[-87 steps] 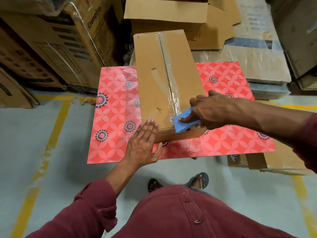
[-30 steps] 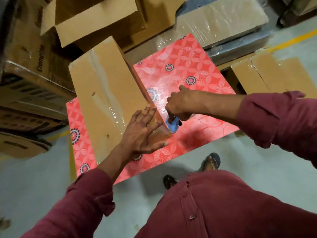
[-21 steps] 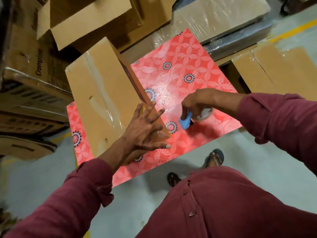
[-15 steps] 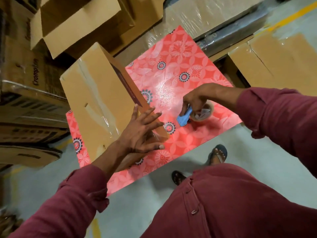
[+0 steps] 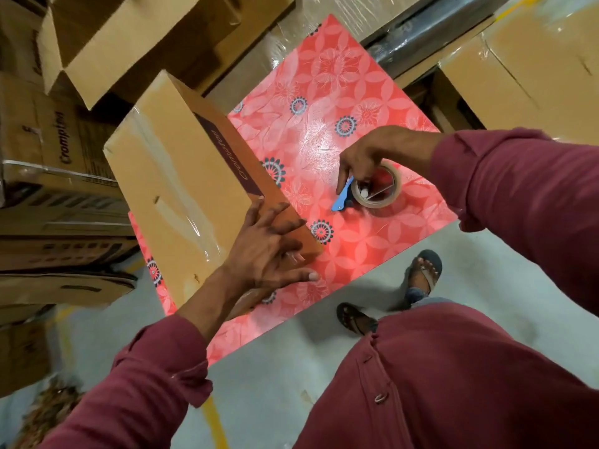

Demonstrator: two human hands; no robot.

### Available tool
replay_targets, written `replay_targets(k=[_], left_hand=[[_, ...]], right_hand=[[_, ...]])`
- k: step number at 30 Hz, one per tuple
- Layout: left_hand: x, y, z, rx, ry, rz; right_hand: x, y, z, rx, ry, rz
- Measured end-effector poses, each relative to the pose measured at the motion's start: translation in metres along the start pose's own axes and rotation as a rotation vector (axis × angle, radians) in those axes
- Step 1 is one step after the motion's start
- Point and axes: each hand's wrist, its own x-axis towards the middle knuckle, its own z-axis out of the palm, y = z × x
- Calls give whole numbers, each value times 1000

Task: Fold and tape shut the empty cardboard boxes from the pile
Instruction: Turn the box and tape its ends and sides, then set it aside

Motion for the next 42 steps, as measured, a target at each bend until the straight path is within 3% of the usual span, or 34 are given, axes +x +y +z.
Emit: replay_targets(k=[4, 10, 13, 16, 18, 20, 23, 25, 27, 32, 36, 42], left_hand=[[-8, -1, -6, -192, 123, -50], [-35, -3, -4, -566, 624, -428], [-59, 4, 3, -645, 885, -581], [-105, 12, 16, -688, 1061, -745], [-146, 17, 28, -801, 1177, -886], [-184, 22, 47, -1023, 1325, -994], [-232, 27, 87, -1588, 1561, -1034], [-252, 30, 113, -1851, 1574, -1031], [-262, 33, 129, -1995, 1465, -1000], [-268, 37, 152, -2087, 1291, -834], [-268, 35, 160, -2107, 1089, -660], [-274, 34, 178, -2129, 1040, -464]], right_hand=[[0, 2, 3, -88, 22, 33], [-14, -22, 8, -230, 238, 95], [-27, -67, 23, -256, 564, -7], [-46, -137, 62, -127, 903, -265], [-61, -189, 93, -103, 1031, -373], [-67, -238, 128, -137, 1068, -406], [-55, -292, 184, -259, 1007, -360], [-43, -309, 214, -322, 951, -277], [-34, -320, 236, -394, 896, -160], [-31, -346, 259, -510, 827, 112], [-20, -382, 267, -550, 811, 149], [-3, -421, 288, -639, 795, 3]])
